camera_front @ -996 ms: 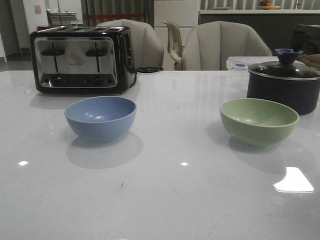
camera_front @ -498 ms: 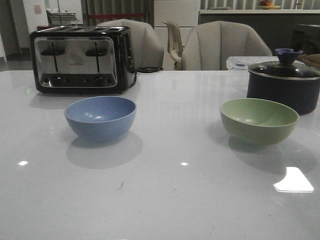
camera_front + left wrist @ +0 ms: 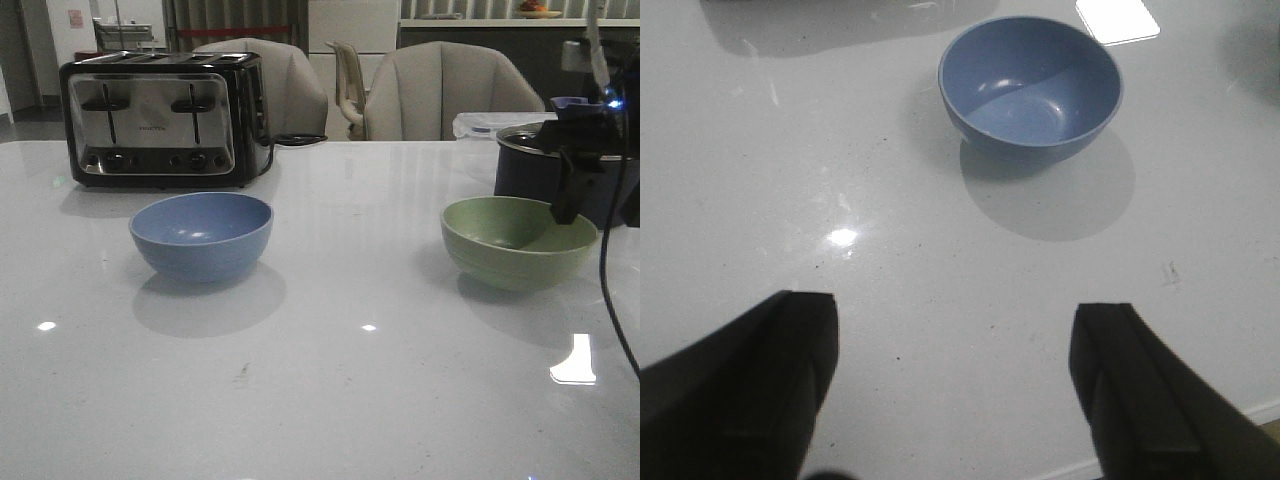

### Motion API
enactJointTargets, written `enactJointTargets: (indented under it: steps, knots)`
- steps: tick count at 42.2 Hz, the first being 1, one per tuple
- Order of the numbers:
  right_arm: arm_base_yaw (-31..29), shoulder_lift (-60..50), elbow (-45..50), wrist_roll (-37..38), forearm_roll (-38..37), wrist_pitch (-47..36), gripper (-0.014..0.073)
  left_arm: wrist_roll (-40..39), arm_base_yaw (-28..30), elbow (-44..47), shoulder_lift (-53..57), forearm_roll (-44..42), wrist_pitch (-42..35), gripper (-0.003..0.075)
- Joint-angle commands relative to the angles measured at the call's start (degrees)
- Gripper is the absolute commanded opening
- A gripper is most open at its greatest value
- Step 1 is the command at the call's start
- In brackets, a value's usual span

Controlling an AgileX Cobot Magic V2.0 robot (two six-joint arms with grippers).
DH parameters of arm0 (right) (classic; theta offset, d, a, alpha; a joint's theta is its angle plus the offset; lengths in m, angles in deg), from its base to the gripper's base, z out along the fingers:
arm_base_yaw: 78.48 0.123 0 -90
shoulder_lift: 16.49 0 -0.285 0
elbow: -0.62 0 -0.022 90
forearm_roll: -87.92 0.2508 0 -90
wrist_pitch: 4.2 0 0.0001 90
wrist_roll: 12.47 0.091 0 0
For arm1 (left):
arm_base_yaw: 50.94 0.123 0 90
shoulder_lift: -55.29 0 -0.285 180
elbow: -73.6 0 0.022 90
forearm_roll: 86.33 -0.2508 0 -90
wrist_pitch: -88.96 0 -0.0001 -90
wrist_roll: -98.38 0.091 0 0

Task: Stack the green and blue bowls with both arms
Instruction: 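Grip the rim of the pale green bowl with the right gripper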

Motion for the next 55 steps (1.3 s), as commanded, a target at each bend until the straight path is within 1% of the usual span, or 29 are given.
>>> enactJointTargets:
  steps: [1,3,6,10,11,13,18,21,28,34,37,46,52,55]
  knots:
    - [-0.1,0.8,-4.3,-0.4,0.5,-1.6,0.0526,0.0,-0.5,-1.7,-0.1,-0.1,-4.4,0.053]
    - [-0.1,2.2,-5.4,-0.4,0.5,-1.0,0.0493,0.0,-0.5,-1.7,-0.1,-0.1,-4.4,0.053]
    - [-0.1,3.5,-6.4,-0.4,0.5,-0.2,0.0402,0.0,-0.5,-1.7,-0.1,-0.1,-4.4,0.053]
    - [-0.1,4.0,-6.5,-0.4,0.5,-0.1,0.0257,0.0,-0.5,-1.7,-0.1,-0.1,-4.4,0.053]
    - [-0.1,4.0,-6.5,-0.4,0.5,-0.1,0.0239,0.0,-0.5,-1.7,-0.1,-0.1,-4.4,0.053]
    - [-0.1,4.0,-6.5,-0.4,0.5,-0.1,0.0174,0.0,-0.5,-1.7,-0.1,-0.1,-4.4,0.053]
    - [-0.1,3.6,-6.5,-0.4,0.5,0.5,0.0068,0.0,-0.5,-1.7,-0.1,-0.1,-4.4,0.053]
    - [-0.1,2.7,-6.5,-0.4,0.5,0.9,0.003,0.0,-0.5,-1.7,-0.1,-0.1,-4.4,0.053]
    - [1.3,-2.1,-6.5,-0.6,0.5,2.4,0.0035,0.0,-0.5,-1.7,-0.1,-0.1,-4.4,0.053]
    - [5.2,-6.3,-6.5,-0.7,0.7,3.8,0.0034,0.0,-0.5,-1.7,-0.1,-0.1,-4.4,0.0529]
    - [8.1,-7.3,-6.5,-0.8,0.7,4.0,0.0034,0.0,-0.5,-1.7,-0.1,-0.1,-4.4,0.053]
    - [16.5,-5.1,-6.5,-0.8,3.7,4.2,0.0034,0.0,-0.5,-1.7,-0.1,-0.1,-4.4,0.0529]
    - [19.9,-1.7,-6.5,-0.8,3.8,2.6,0.0035,0.0,-0.5,-1.7,-0.1,-0.1,-4.4,0.053]
    - [20.4,-0.1,-6.5,-0.8,3.9,1.9,0.0054,0.0,-0.5,-1.7,-0.1,-0.1,-4.4,0.053]
